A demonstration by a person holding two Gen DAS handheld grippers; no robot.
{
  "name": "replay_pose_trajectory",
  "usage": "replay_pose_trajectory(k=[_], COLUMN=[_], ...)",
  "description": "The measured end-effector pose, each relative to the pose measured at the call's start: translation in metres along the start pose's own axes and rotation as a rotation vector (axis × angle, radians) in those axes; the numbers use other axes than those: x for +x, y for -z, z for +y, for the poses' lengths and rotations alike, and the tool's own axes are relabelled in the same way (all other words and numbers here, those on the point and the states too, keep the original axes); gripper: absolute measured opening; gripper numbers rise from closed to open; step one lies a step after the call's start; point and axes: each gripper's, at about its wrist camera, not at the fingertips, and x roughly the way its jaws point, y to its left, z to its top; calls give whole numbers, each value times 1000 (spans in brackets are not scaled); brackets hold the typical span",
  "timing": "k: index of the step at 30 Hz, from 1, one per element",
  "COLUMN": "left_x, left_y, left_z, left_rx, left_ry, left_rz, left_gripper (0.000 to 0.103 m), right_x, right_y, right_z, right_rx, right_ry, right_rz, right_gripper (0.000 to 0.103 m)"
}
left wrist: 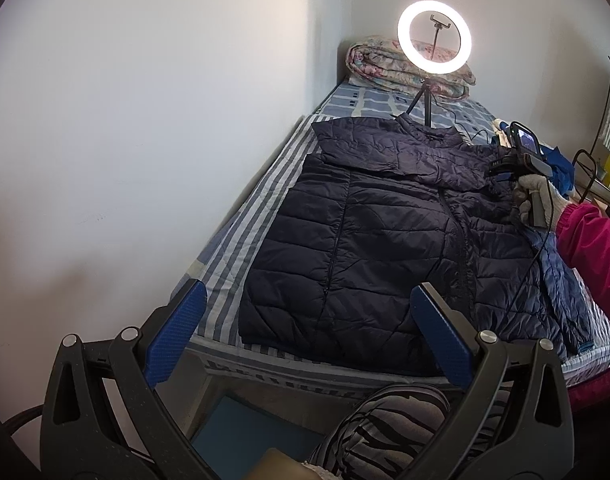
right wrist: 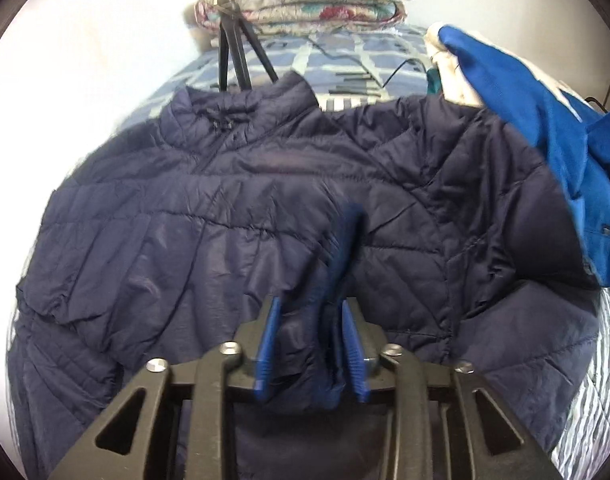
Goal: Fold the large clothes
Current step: 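Lift the sleeve cuff with the right tool and lay it across the jacket body, then open the right tool to release the sleeve and withdraw it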
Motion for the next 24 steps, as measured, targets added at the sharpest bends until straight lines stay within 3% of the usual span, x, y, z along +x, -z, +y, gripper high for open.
replay_pose_trajectory(k=[6,12,20,24], left_x=[-16,-38,-62,-63], left_y=[-2,-12,-26,-36], left_z=[-2,-6,-20,-36], left_rx=[15,49,137,187], left_ry=[15,43,132,191], left_rz=[-50,-141,-240,-254], left_gripper=[103,103,103,103], right_x=[-50,-146,-293,-353], right_y=[2,15,69,111], right_z=[-6,4,17,16], right_rx=[-6,-74,-113,-132], right_ry=[-28,-69,-104,-62], right_rz=[-81,-198,-332,-370], right_gripper=[35,35,37,41])
